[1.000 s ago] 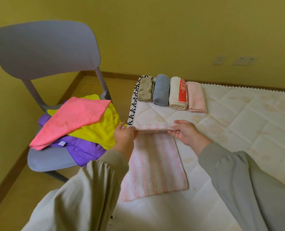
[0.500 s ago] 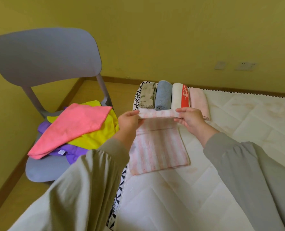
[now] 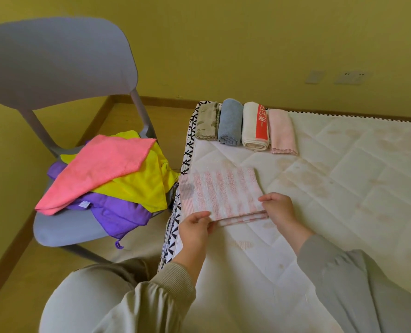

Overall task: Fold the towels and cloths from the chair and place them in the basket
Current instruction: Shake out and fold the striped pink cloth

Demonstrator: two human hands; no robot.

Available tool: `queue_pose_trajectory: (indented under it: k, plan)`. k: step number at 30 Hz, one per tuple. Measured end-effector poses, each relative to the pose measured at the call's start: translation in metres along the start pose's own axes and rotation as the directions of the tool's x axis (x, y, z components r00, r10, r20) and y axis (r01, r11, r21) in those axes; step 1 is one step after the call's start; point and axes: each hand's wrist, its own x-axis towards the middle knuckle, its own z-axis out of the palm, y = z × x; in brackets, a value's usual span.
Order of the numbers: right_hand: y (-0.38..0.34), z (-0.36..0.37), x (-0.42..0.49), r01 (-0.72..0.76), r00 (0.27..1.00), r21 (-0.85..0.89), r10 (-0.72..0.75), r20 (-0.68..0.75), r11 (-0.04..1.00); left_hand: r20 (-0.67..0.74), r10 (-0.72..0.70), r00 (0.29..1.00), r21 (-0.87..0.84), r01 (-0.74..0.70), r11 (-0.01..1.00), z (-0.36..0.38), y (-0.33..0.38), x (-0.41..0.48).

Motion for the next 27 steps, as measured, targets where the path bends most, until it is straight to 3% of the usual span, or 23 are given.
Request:
queue_pose_trajectory:
  k: [4,9,13,15,17,19,20,23,27]
  plan:
    - [0.006,0.001,-0.007,0.104,0.994,-0.033,-0.105,-0.036,0.994,-0.008,0.029,1.0,0.022,-0.029,0.999,-0.004,0.0,-0.003]
    - [0.018,0.007,-0.012,0.172,0.985,-0.21,-0.172,0.017,0.963,0.032,-0.012,0.999,0.078,0.009,0.997,-0.012,-0.002,0.0]
    - [0.021,0.01,-0.018,0.217,0.975,-0.327,-0.224,0.017,0.92,0.083,0.012,0.996,0.333,-0.039,0.942,-0.017,0.004,0.001]
    - [0.023,0.01,-0.02,0.271,0.957,-0.503,-0.287,0.048,0.82,0.18,0.07,0.981,0.621,-0.168,0.766,-0.022,0.013,0.001]
    - [0.021,0.009,-0.022,0.321,0.92,-0.664,-0.389,0.049,0.675,0.269,0.185,0.945,0.843,-0.324,0.429,-0.026,0.024,0.003]
    - [0.015,0.013,-0.023,0.379,0.857,-0.708,-0.514,0.026,0.596,0.323,0.396,0.86,0.906,-0.402,0.134,-0.027,0.033,0.008]
    - [0.01,0.018,-0.023,0.414,0.828,-0.709,-0.56,0.033,0.571,0.366,0.496,0.787,0.894,-0.446,0.049,-0.027,0.034,0.013]
    - [-0.004,0.038,-0.024,0.504,0.811,-0.694,-0.558,0.176,0.515,0.549,0.613,0.569,0.789,-0.595,-0.154,-0.019,0.031,0.035]
    - [-0.003,0.06,-0.02,0.536,0.818,-0.74,-0.466,0.337,0.406,0.609,0.402,0.684,0.79,-0.568,-0.231,0.001,0.034,0.056]
